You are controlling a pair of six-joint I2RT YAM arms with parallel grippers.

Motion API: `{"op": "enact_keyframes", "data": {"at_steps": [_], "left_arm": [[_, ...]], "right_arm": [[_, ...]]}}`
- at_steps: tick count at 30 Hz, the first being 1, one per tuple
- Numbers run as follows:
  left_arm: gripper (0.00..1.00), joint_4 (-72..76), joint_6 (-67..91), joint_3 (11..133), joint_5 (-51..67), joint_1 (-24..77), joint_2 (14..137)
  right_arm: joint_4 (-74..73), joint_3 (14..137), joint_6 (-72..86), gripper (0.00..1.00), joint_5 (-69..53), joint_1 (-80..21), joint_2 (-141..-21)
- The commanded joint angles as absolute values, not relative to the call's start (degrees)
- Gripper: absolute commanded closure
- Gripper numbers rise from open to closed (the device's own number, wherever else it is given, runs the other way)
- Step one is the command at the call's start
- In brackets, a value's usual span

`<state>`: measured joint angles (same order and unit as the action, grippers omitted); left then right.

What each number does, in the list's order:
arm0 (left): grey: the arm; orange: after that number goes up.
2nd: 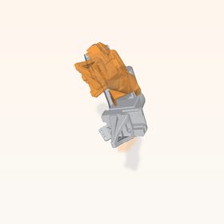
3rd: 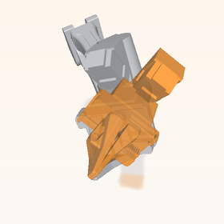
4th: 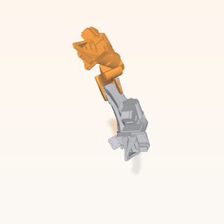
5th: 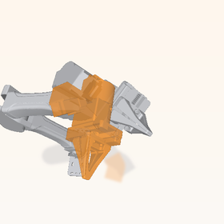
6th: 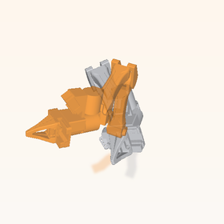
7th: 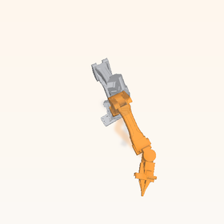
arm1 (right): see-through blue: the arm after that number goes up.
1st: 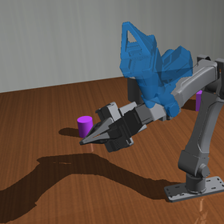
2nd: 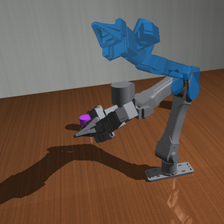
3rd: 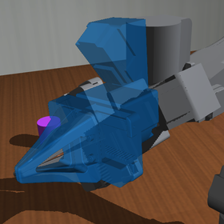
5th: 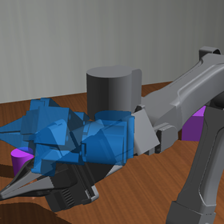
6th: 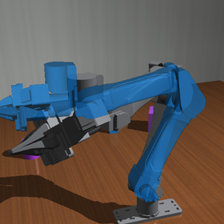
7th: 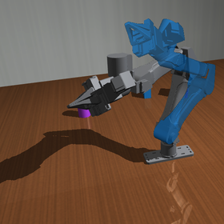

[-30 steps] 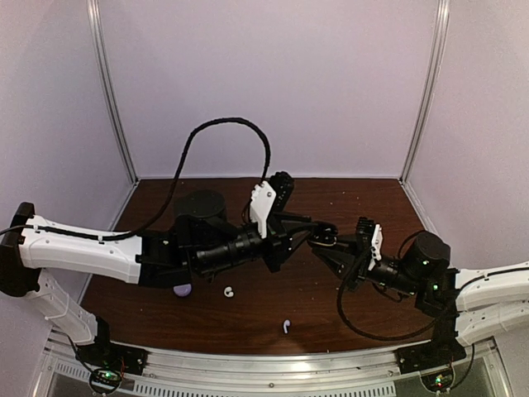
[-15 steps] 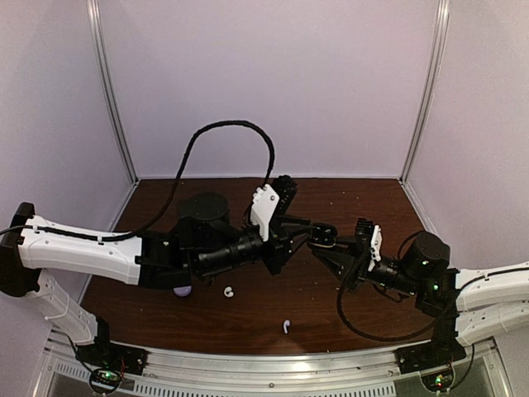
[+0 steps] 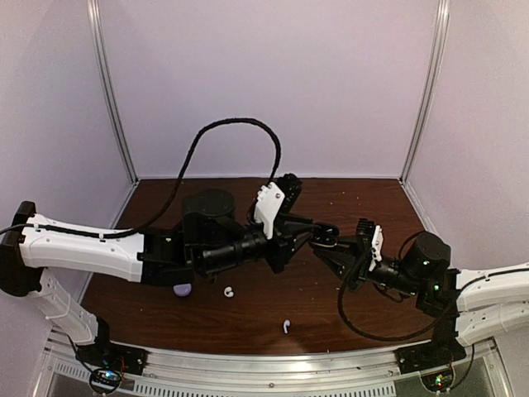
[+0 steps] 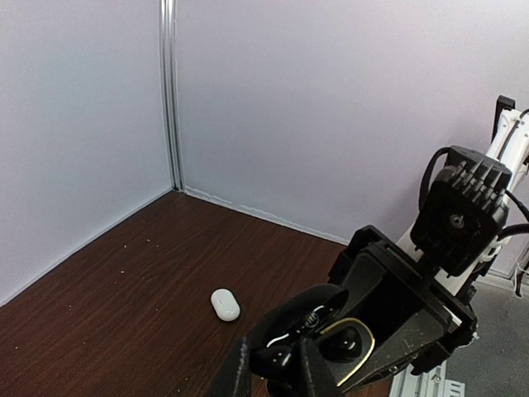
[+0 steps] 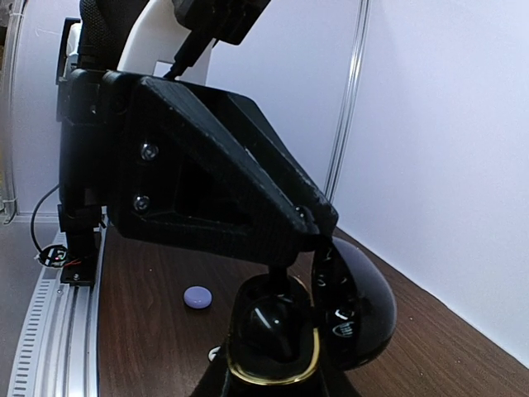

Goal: Insert the wireless bluetooth earbuds into the charging case
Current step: Insert the left earbud into the left side groove of the charging case.

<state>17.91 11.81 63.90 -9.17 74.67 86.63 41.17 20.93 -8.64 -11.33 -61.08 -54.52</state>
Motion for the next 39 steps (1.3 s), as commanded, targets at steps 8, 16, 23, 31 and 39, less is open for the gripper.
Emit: {"op": "enact_keyframes", "data": {"at_steps": [8,16,23,31,39], "left_arm": [[0.88,14.10,10.49,65.13,-5.20,75.23,88.74],[0.83,14.32,9.88,65.28,-3.62,75.23,88.43],[0.80,14.38,9.58,65.14,-2.38,75.22,88.58],[0.76,14.42,9.33,65.30,-1.36,75.21,88.55],[0.72,14.46,8.82,65.61,-0.70,75.32,88.43]], "right_arm": [[46.85,20.74,-8.11,1.00,-13.81,-61.61,-53.03],[47.18,20.66,-7.69,1.00,-13.19,-61.61,-53.71],[47.80,20.57,-7.26,1.00,-12.95,-61.61,-54.12],[48.25,20.65,-7.16,1.00,-13.02,-61.61,-54.73],[48.42,20.67,-7.01,1.00,-13.03,-61.61,-55.28]]}}
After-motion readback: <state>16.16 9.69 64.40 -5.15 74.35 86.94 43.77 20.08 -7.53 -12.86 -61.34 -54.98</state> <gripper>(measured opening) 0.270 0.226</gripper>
